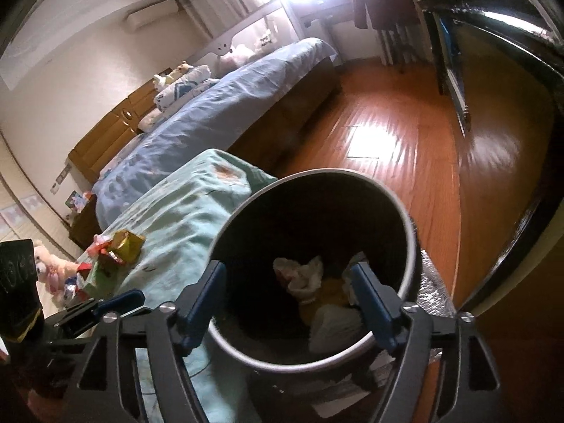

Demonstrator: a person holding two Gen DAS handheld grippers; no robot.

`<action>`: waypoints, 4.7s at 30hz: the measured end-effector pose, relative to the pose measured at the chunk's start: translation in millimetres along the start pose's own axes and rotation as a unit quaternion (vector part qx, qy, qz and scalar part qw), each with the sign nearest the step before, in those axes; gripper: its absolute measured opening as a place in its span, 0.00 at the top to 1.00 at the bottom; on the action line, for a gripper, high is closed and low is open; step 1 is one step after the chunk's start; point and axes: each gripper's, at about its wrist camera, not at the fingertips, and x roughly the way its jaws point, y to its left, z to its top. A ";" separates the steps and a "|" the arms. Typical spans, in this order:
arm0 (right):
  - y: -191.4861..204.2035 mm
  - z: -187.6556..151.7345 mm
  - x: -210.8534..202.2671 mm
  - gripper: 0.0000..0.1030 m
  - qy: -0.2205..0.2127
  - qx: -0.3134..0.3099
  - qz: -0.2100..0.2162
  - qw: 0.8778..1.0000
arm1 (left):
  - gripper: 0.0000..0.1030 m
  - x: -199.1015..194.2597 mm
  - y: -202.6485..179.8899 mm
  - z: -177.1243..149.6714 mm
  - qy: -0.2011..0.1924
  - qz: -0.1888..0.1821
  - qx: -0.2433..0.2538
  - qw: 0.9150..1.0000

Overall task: Collect trash
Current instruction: 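Carry tissue and foil wrapper over the bin and release both, then grasp the white sponge block with left tool while right tool grasps green carton, then carry the sponge block and green carton toward the trash bin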

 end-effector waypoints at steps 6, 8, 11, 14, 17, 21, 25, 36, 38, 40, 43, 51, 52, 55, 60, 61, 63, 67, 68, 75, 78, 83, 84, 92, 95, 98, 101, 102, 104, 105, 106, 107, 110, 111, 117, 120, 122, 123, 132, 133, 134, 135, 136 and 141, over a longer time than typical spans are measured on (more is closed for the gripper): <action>28.0 -12.2 -1.0 0.24 0.003 -0.015 0.022 1.000 | 0.42 -36.2 22.2 -27.6 -0.017 0.028 -0.027 0.999; 40.1 -15.9 0.2 0.24 0.004 -0.023 0.031 0.999 | 0.41 -48.1 30.2 -36.2 -0.022 0.036 -0.039 0.998; 57.9 -22.1 3.2 0.24 0.008 -0.035 0.044 0.998 | 0.41 -63.0 42.1 -47.9 -0.030 0.048 -0.056 0.997; 74.2 -27.9 6.4 0.23 0.016 -0.045 0.057 0.997 | 0.40 -78.9 54.5 -58.3 -0.038 0.058 -0.075 0.995; 90.3 -34.1 10.1 0.23 0.022 -0.054 0.067 0.996 | 0.40 -95.4 65.2 -65.6 -0.051 0.067 -0.090 0.992; 108.2 -41.7 13.3 0.22 0.030 -0.068 0.081 0.994 | 0.38 -115.6 77.3 -77.1 -0.067 0.076 -0.109 0.989; 128.3 -49.3 17.3 0.22 0.040 -0.086 0.092 0.991 | 0.38 -134.2 90.0 -91.9 -0.075 0.092 -0.125 0.985; 167.5 -63.5 26.6 0.22 0.058 -0.123 0.115 0.984 | 0.34 -178.5 120.7 -123.2 -0.110 0.143 -0.167 0.969; 174.3 -65.3 30.1 0.22 0.062 -0.127 0.119 0.983 | 0.34 -176.9 126.5 -127.5 -0.104 0.146 -0.175 0.968; 179.5 -67.0 32.5 0.22 0.063 -0.131 0.122 0.982 | 0.34 -173.5 131.6 -132.0 -0.095 0.148 -0.184 0.967; 189.3 -70.3 37.1 0.22 0.066 -0.142 0.126 0.980 | 0.34 -170.5 136.2 -136.3 -0.087 0.147 -0.192 0.966; 210.3 -72.4 54.8 0.22 0.077 -0.160 0.134 0.975 | 0.34 -151.6 138.7 -138.6 -0.067 0.152 -0.192 0.967; 211.4 -72.2 56.8 0.22 0.078 -0.160 0.135 0.975 | 0.34 -147.4 138.7 -138.1 -0.064 0.159 -0.188 0.967; 216.2 -72.8 62.2 0.22 0.081 -0.164 0.134 0.974 | 0.45 -137.4 142.8 -137.6 -0.057 0.173 -0.180 0.967; 231.5 -73.8 74.1 0.23 0.087 -0.177 0.139 0.970 | 0.53 -135.9 155.6 -131.9 -0.066 0.160 -0.184 0.968; 236.3 -73.7 77.4 0.23 0.086 -0.182 0.141 0.969 | 0.53 -138.3 159.1 -129.4 -0.073 0.158 -0.184 0.967; 243.5 -73.3 82.4 0.24 0.083 -0.190 0.142 0.968 | 0.53 -138.0 165.4 -127.5 -0.073 0.155 -0.183 0.968; 257.7 -69.8 99.7 0.39 0.088 -0.198 0.144 0.966 | 0.50 -136.0 179.8 -130.6 -0.070 0.156 -0.197 0.965; 260.9 -68.9 104.8 0.43 0.090 -0.200 0.142 0.965 | 0.50 -136.4 183.2 -132.1 -0.071 0.153 -0.205 0.964; 269.5 -60.8 133.8 0.52 0.106 -0.186 0.135 0.967 | 0.44 -132.2 190.2 -129.2 -0.067 0.148 -0.217 0.962; 268.8 -57.2 136.0 0.58 0.103 -0.179 0.136 0.969 | 0.45 -128.7 189.4 -126.0 -0.063 0.152 -0.214 0.963; 258.6 -60.9 123.1 0.67 0.104 -0.176 0.152 0.967 | 0.53 -128.1 182.1 -124.4 -0.063 0.154 -0.204 0.965; 256.8 -62.1 120.2 0.67 0.103 -0.176 0.153 0.967 | 0.54 -128.2 180.6 -124.4 -0.064 0.150 -0.202 0.966; 218.2 -67.1 77.7 0.68 0.081 -0.162 0.148 0.972 | 0.55 -124.0 153.9 -117.4 -0.065 0.121 -0.173 0.975; 203.1 -63.7 67.1 0.70 0.073 -0.148 0.147 0.975 | 0.55 -120.3 142.6 -111.4 -0.063 0.111 -0.161 0.979; 185.3 -62.3 58.7 0.70 0.066 -0.138 0.136 0.979 | 0.55 -116.6 131.1 -105.6 -0.062 0.105 -0.145 0.982; 169.4 -62.0 51.3 0.70 0.061 -0.126 0.129 0.982 | 0.55 -111.3 123.6 -100.5 -0.059 0.096 -0.137 0.984; 164.7 -62.3 48.4 0.70 0.059 -0.121 0.128 0.983 | 0.55 -109.6 121.6 -98.6 -0.058 0.094 -0.134 0.985; 154.8 -61.1 42.2 0.70 0.052 -0.114 0.122 0.985 | 0.55 -106.6 117.3 -95.5 -0.057 0.090 -0.129 0.986; 150.8 -60.3 38.9 0.70 0.047 -0.114 0.118 0.985 | 0.55 -105.3 113.9 -93.9 -0.057 0.089 -0.126 0.986; 146.1 -59.1 35.3 0.70 0.042 -0.112 0.112 0.986 | 0.55 -103.8 111.0 -91.8 -0.056 0.087 -0.121 0.987; 142.4 -58.3 32.8 0.70 0.039 -0.110 0.110 0.987 | 0.55 -101.5 107.8 -88.9 -0.056 0.085 -0.116 0.988; 130.6 -55.1 26.1 0.70 0.031 -0.101 0.101 0.989 | 0.55 -94.7 99.6 -81.1 -0.054 0.075 -0.105 0.990; 127.6 -54.6 24.2 0.70 0.029 -0.099 0.098 0.990 | 0.55 -92.2 97.1 -79.3 -0.053 0.071 -0.102 0.991; 105.7 -47.7 12.3 0.70 0.014 -0.083 0.082 0.993 | 0.55 -77.2 75.4 -64.7 -0.047 0.054 -0.075 0.995; 94.6 -43.5 6.3 0.70 0.006 -0.074 0.073 0.995 | 0.55 -67.7 66.8 -57.9 -0.043 0.046 -0.065 0.996; 85.5 -40.1 2.5 0.70 0.000 -0.067 0.065 0.996 | 0.55 -61.7 61.0 -53.2 -0.041 0.041 -0.059 0.997; 81.8 -39.0 0.7 0.70 -0.001 -0.065 0.063 0.996 | 0.55 -58.8 57.6 -51.0 -0.040 0.040 -0.056 0.997; 52.7 -28.7 -9.5 0.70 -0.019 -0.047 0.038 0.998 | 0.55 -35.9 33.7 -32.6 -0.033 0.027 -0.031 0.999; 50.5 -28.0 -10.3 0.70 -0.020 -0.047 0.035 0.998 | 0.55 -34.2 31.1 -30.6 -0.033 0.026 -0.028 0.999; 47.7 -27.3 -11.2 0.70 -0.022 -0.046 0.031 0.998 | 0.55 -32.0 29.0 -28.4 -0.033 0.024 -0.024 0.999; 45.2 -26.6 -12.2 0.70 -0.024 -0.044 0.029 0.998 | 0.55 -29.7 26.9 -26.3 -0.032 0.023 -0.021 0.999; 42.3 -25.5 -12.5 0.70 -0.025 -0.043 0.026 0.998 | 0.55 -27.7 24.6 -24.6 -0.032 0.023 -0.018 0.999; 25.8 -21.2 -15.3 0.70 -0.030 -0.030 0.014 0.999 | 0.55 -17.0 12.2 -14.6 -0.027 0.015 -0.004 1.000</action>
